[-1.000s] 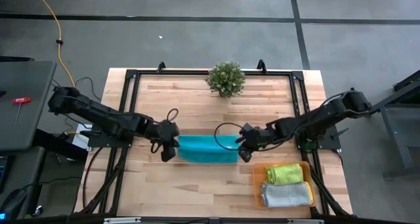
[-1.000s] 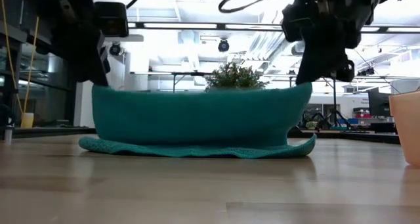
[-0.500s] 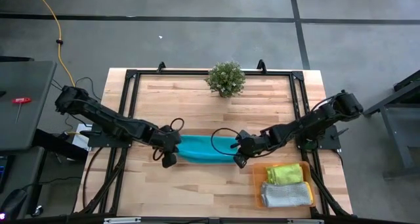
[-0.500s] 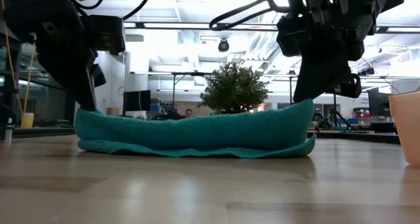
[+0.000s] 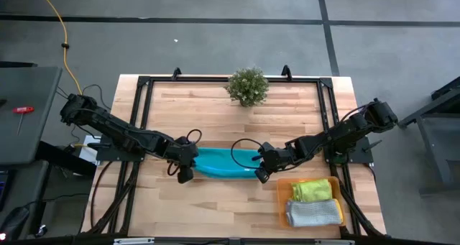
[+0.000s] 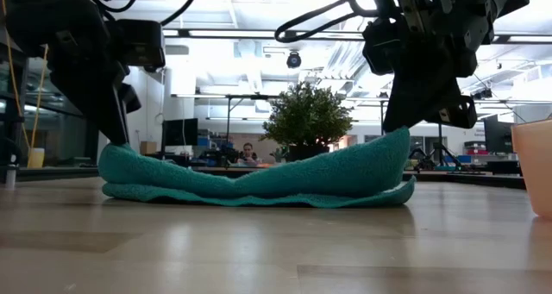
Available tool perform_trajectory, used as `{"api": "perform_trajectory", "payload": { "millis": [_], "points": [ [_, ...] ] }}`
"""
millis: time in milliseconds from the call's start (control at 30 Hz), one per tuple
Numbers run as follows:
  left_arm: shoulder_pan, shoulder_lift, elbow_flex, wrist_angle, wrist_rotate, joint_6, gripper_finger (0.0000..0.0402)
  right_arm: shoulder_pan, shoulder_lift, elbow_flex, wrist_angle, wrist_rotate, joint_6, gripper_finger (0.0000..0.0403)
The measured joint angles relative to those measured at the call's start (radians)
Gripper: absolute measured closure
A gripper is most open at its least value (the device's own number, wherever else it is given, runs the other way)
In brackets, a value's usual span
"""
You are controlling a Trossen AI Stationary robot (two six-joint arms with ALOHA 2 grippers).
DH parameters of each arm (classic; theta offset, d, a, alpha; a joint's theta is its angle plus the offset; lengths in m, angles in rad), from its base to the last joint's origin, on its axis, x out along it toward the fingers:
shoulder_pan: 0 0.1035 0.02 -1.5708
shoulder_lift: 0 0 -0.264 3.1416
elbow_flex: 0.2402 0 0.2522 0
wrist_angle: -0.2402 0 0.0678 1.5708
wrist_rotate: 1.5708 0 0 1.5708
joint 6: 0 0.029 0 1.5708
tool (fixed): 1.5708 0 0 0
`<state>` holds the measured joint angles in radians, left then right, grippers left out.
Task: Fold microfiber towels
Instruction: Fold the blue microfiber towel
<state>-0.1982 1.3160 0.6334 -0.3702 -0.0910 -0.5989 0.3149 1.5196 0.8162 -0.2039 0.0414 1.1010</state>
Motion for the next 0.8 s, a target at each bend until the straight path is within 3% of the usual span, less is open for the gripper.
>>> {"api": "perform_trajectory", "payload": {
  "millis": [100,267,500,667,800],
  "points": [
    [0.002,0.0,0.0,0.0,0.0,0.03,0.0338,-0.002,0.0,0.0,0.0,0.001,-0.001,0.0364],
    [0.036,-0.037,0.0,-0.011,0.029,0.085,0.0295,-0.021,-0.004,0.0,-0.001,0.015,-0.028,0.0275],
    [0.125,-0.176,0.017,-0.068,0.041,0.162,0.0242,-0.068,-0.054,0.05,-0.059,-0.025,-0.169,0.0172],
    [0.169,-0.198,0.012,-0.042,0.039,0.232,0.0232,-0.073,-0.076,0.05,-0.121,0.019,-0.248,0.0156],
    [0.196,-0.132,-0.035,0.074,0.032,0.302,0.0232,-0.078,-0.074,0.05,-0.168,0.085,-0.349,0.0155]
  ]
}}
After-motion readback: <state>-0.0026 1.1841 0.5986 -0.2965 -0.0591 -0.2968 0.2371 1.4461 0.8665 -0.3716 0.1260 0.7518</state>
